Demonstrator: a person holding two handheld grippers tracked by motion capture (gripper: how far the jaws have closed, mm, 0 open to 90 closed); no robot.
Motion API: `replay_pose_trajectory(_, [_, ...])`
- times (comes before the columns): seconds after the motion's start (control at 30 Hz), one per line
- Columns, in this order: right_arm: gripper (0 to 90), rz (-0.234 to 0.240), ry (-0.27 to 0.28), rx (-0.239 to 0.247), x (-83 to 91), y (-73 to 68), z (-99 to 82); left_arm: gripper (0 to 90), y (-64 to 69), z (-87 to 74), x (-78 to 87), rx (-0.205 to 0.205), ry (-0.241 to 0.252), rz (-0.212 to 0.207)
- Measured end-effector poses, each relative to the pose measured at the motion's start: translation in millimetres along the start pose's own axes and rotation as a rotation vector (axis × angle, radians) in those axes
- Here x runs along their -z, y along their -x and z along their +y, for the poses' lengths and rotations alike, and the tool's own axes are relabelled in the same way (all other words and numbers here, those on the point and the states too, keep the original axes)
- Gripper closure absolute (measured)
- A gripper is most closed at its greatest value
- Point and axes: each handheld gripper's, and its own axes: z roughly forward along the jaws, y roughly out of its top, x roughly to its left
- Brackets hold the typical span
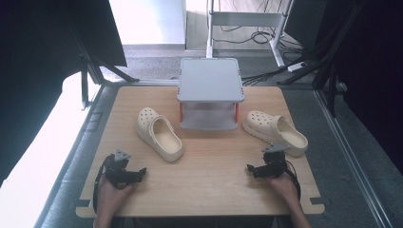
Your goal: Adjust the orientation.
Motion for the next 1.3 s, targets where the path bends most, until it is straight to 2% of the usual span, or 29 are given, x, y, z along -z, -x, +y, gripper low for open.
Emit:
replay_pose_trajectory(0.07, [0.0,-0.002,-0.012,-0.002,0.1,-0.5,1.6,0.0,0.0,0.0,0.0,0.000,0.000,0.000])
replay_pose_trajectory(0.13, [5.3,0.002,-0.026,0.005,1.4,-1.8,4.5,0.0,0.0,0.0,0.0,0.000,0.000,0.000])
replay_pose_trajectory(0.43, [12.5,0.059,0.011,0.044,2.1,-14.0,22.7,0.0,0.1,0.0,-0.1,0.002,0.002,0.000])
replay_pose_trajectory(0.5, [12.8,0.068,0.013,0.049,1.9,-15.1,25.1,0.0,0.2,0.0,-0.2,0.002,0.002,0.000])
replay_pose_trajectory(0.53, [12.8,0.088,0.009,0.070,1.1,-18.0,31.1,0.0,0.0,0.0,0.0,0.000,0.000,0.000])
replay_pose_trajectory(0.7, [12.8,0.114,0.007,0.118,-0.5,-25.4,45.0,0.0,0.1,0.0,-0.1,0.002,0.002,0.000])
replay_pose_trajectory(0.87, [12.4,0.161,0.018,0.125,-3.9,-31.6,59.0,0.0,0.2,0.0,-0.2,0.002,0.002,0.000])
replay_pose_trajectory(1.07, [11.9,0.195,0.049,0.172,-8.4,-41.3,78.2,0.0,0.1,0.0,-0.1,0.002,0.002,0.000])
replay_pose_trajectory(1.3, [12.6,0.254,0.061,0.177,-19.1,-57.9,104.4,0.0,0.0,0.0,0.0,0.000,0.000,0.000])
